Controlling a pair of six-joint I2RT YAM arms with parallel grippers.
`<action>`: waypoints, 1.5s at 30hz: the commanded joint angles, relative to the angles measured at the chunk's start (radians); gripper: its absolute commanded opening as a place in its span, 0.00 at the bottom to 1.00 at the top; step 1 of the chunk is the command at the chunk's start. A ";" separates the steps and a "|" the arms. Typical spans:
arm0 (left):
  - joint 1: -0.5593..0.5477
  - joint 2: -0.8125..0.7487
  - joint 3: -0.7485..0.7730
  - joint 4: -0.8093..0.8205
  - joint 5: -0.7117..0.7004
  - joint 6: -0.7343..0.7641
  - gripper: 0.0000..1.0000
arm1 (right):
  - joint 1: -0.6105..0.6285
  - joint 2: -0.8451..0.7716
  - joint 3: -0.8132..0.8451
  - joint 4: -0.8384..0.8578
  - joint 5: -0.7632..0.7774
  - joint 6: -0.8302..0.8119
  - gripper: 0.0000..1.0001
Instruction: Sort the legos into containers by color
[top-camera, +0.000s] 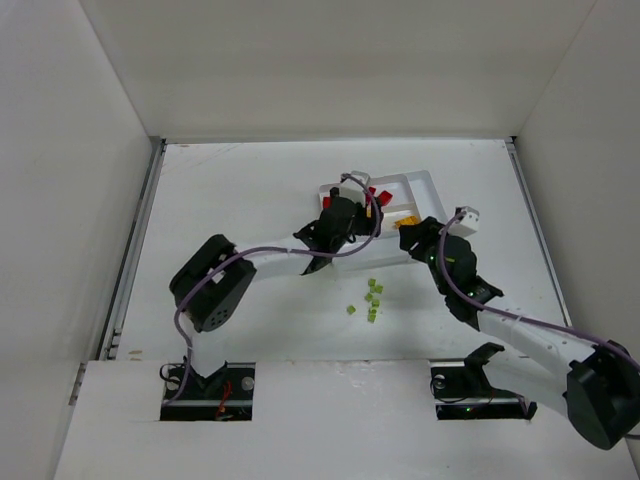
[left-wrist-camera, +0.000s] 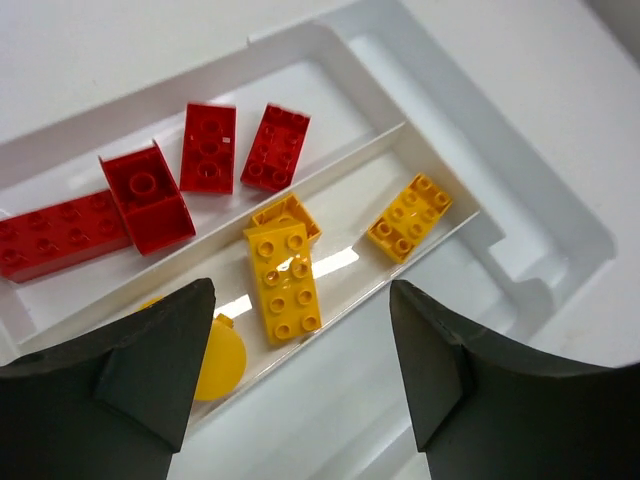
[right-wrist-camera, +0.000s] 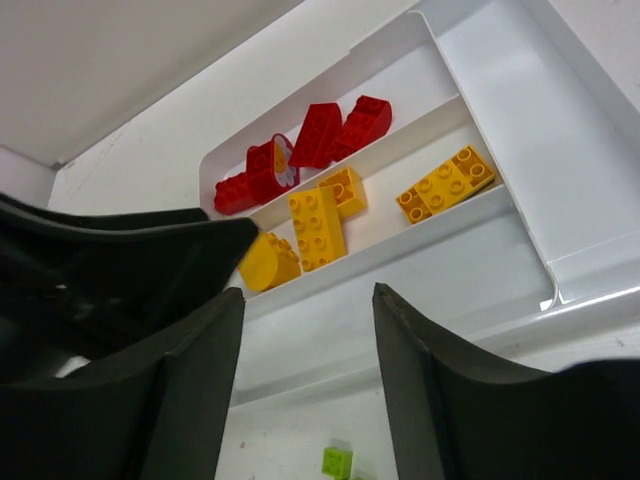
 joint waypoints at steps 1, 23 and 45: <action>-0.004 -0.185 -0.041 0.061 -0.006 -0.001 0.69 | 0.021 -0.010 -0.005 0.071 0.006 -0.013 0.57; 0.298 -1.014 -0.853 -0.124 -0.077 -0.642 0.57 | 0.463 0.526 0.414 -0.044 -0.003 -0.219 0.81; 0.300 -1.016 -0.928 -0.126 -0.004 -0.747 0.67 | 0.374 0.759 0.594 -0.112 -0.061 -0.175 0.53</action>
